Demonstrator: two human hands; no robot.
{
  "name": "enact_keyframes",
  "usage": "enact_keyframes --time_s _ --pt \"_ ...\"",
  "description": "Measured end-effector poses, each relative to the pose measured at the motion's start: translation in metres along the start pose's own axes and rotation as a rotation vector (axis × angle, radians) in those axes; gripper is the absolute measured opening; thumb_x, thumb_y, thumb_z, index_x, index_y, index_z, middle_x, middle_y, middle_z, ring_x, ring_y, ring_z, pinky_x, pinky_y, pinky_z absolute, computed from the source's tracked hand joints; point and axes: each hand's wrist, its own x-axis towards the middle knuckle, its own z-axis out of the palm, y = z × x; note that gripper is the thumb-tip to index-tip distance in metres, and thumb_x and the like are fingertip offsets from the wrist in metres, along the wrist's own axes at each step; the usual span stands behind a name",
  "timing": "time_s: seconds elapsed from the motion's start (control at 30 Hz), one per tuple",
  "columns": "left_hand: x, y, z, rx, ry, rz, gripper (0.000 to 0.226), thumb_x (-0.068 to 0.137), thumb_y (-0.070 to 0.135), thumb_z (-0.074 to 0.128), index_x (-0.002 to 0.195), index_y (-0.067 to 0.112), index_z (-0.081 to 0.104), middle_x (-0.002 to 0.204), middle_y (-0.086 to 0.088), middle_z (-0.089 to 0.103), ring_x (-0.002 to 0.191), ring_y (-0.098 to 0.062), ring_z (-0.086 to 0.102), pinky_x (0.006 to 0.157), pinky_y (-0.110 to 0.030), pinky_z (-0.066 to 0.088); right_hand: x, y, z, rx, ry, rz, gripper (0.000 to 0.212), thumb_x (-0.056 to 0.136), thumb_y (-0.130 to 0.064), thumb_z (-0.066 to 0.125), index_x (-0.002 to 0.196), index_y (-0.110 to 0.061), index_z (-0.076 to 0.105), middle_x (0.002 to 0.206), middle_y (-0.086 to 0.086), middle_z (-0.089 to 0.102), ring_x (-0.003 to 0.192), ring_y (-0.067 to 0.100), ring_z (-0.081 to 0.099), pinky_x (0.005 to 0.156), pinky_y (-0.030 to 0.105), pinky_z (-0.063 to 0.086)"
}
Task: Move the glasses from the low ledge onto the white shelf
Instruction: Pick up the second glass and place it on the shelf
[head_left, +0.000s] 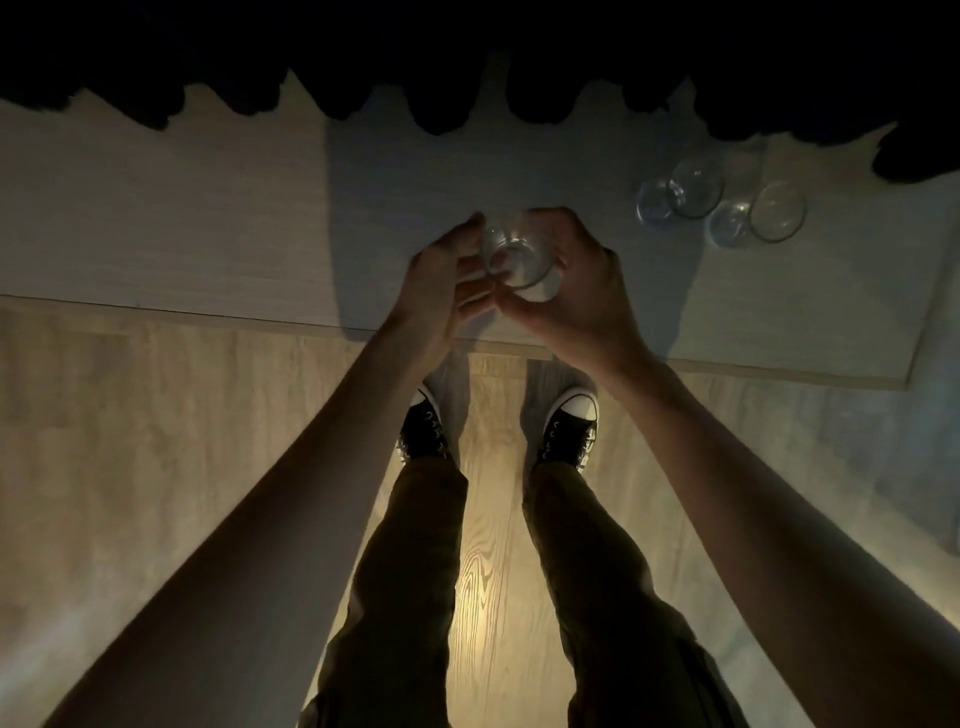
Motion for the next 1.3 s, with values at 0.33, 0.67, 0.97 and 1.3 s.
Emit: enact_keyframes --time_s 0.33,0.67,0.97,1.3 --pt "-0.177 0.118 -0.011 -0.158 0.076 0.184 0.024 0.092 0.035 0.059 0.091 0.019 0.077 0.086 -0.002 0.074 0.076 -0.015 0.069 0.074 -0.030 0.053 0.002 -0.198 -0.071 0.039 -0.308 -0.108 0.057 0.074 -0.029 0.089 0.120 -0.041 0.058 0.109 -0.025 0.070 0.105 -0.007 0.067 0.090 0.016 0.052" --pt "-0.402 0.209 -0.047 -0.338 0.289 0.443 0.034 0.086 0.055 0.063 0.090 0.027 0.082 0.090 0.002 0.079 0.075 -0.010 0.072 0.061 -0.025 0.056 -0.042 -0.438 -0.112 -0.006 -0.546 -0.444 0.057 0.073 -0.030 0.087 0.124 -0.033 0.062 0.113 -0.015 0.074 0.108 0.000 0.070 0.096 0.035 0.059" --pt "-0.595 0.183 -0.139 -0.590 0.598 0.628 0.047 0.082 0.055 0.070 0.100 0.012 0.076 0.088 -0.006 0.080 0.078 -0.021 0.074 0.073 -0.039 0.060 -0.157 -0.601 -0.041 -0.064 -0.784 -0.741 0.073 0.074 -0.046 0.087 0.138 -0.031 0.056 0.126 -0.012 0.070 0.113 0.002 0.068 0.099 0.031 0.058" --pt "-0.789 0.066 -0.270 -0.742 0.841 0.773 0.043 0.085 0.051 0.069 0.100 0.010 0.074 0.080 -0.007 0.077 0.056 -0.017 0.072 0.052 -0.030 0.057 -0.358 -0.712 0.086 -0.018 -0.996 -0.946 0.066 0.072 -0.049 0.086 0.129 -0.038 0.054 0.109 -0.021 0.070 0.106 -0.003 0.066 0.089 0.026 0.054"
